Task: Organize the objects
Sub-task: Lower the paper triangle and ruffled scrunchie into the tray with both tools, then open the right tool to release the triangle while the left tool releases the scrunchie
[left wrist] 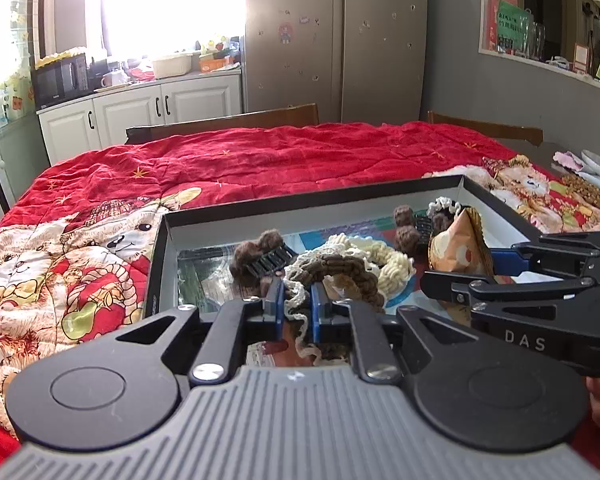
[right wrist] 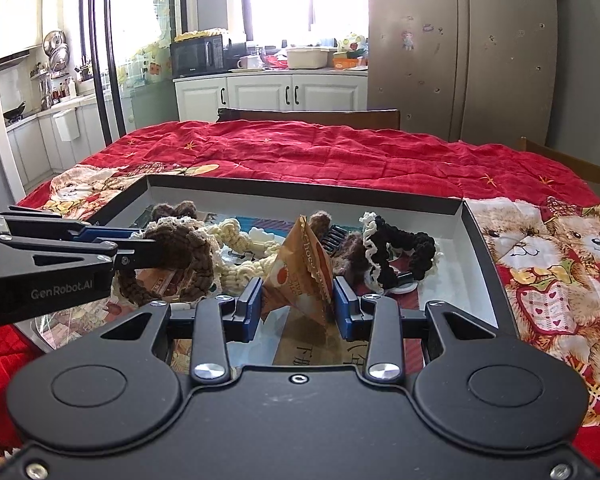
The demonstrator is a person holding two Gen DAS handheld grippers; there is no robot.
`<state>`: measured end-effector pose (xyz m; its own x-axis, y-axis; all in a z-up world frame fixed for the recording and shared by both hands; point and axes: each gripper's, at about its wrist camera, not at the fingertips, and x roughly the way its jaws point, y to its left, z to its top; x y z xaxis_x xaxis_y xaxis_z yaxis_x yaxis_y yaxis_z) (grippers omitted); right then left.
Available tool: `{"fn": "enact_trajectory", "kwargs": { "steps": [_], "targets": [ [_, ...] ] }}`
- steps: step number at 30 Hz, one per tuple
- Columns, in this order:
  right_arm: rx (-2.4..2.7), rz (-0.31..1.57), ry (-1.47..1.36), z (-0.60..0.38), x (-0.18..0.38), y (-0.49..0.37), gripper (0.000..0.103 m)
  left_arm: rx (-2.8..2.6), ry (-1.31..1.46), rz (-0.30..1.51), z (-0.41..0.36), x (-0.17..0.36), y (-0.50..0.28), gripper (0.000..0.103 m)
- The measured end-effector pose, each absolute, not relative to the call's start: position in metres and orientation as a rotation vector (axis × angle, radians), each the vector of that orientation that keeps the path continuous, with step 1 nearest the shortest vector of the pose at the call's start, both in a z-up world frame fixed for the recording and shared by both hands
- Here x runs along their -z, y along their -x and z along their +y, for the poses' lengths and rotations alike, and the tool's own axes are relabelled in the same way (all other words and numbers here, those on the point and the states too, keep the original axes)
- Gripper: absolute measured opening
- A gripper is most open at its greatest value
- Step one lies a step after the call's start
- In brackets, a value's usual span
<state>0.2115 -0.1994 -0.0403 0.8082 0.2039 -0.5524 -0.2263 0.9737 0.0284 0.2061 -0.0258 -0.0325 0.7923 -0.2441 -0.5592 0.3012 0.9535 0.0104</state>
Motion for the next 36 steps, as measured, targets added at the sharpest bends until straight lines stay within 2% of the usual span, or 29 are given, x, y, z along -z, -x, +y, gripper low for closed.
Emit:
{"fn": "enact_trajectory", "kwargs": {
  "steps": [13, 17, 20, 32, 34, 36],
  "targets": [
    [-0.235, 0.623, 0.071, -0.194, 0.050, -0.216, 0.036, 0.289, -0.128, 0.605, -0.029, 0.038, -0.206, 0.022],
    [-0.234, 0.623, 0.071, -0.194, 0.051, -0.216, 0.036, 0.289, -0.133, 0.612, -0.029, 0.040, -0.206, 0.028],
    [-0.233, 0.623, 0.070, -0.194, 0.052, -0.216, 0.036, 0.290, -0.130, 0.611, -0.029, 0.040, -0.206, 0.040],
    [-0.234, 0.626, 0.056, -0.197, 0.050, -0.217, 0.038, 0.289, -0.122, 0.609, -0.028, 0.037, -0.205, 0.042],
    [-0.233, 0.625, 0.056, -0.197, 0.050, -0.217, 0.038, 0.288, -0.122, 0.608, -0.029, 0.037, -0.204, 0.044],
    [-0.233, 0.622, 0.057, -0.197, 0.050, -0.217, 0.038, 0.289, -0.123, 0.608, -0.029, 0.037, -0.204, 0.051]
  ]
}}
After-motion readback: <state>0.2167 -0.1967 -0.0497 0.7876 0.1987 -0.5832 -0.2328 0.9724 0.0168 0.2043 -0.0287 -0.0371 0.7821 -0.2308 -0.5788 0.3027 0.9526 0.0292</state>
